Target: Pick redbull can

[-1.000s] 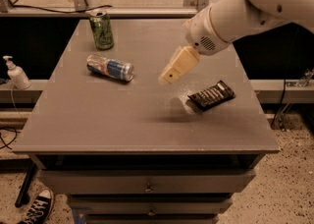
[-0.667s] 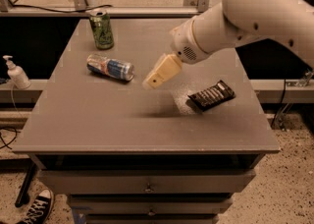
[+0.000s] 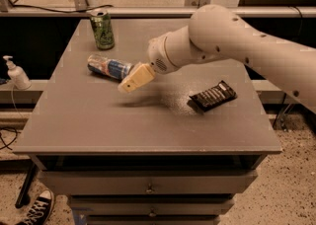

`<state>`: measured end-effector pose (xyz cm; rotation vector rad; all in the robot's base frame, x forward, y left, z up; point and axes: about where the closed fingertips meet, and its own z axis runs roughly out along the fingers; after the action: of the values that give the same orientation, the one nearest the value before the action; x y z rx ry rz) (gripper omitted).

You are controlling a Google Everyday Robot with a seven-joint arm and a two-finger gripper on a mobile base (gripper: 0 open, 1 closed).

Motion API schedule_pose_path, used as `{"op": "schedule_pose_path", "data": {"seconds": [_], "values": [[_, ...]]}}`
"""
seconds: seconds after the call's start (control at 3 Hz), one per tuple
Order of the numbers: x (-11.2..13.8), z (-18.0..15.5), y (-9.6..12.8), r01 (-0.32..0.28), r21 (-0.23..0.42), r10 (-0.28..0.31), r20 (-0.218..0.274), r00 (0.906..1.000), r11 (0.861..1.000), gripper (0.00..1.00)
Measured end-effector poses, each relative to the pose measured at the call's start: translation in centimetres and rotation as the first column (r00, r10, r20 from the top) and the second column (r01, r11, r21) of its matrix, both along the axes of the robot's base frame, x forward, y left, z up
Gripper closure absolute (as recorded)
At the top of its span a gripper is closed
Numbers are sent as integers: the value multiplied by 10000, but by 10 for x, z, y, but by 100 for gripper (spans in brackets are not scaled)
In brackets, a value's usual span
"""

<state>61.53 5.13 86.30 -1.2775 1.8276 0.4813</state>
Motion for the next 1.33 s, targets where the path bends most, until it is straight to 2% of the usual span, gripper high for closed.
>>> {"op": "schedule_pose_path", "data": {"seconds": [0.33, 0.67, 1.0, 1.33], "values": [[21, -6, 21, 55, 364, -61, 177, 9998, 9993, 0], [31, -17, 39, 47, 567, -55, 142, 9999, 9984, 0], [35, -22, 50, 17, 714, -23, 82, 10000, 9974, 18], [36, -23, 54, 8, 825, -13, 57, 10000, 9966, 41]]}}
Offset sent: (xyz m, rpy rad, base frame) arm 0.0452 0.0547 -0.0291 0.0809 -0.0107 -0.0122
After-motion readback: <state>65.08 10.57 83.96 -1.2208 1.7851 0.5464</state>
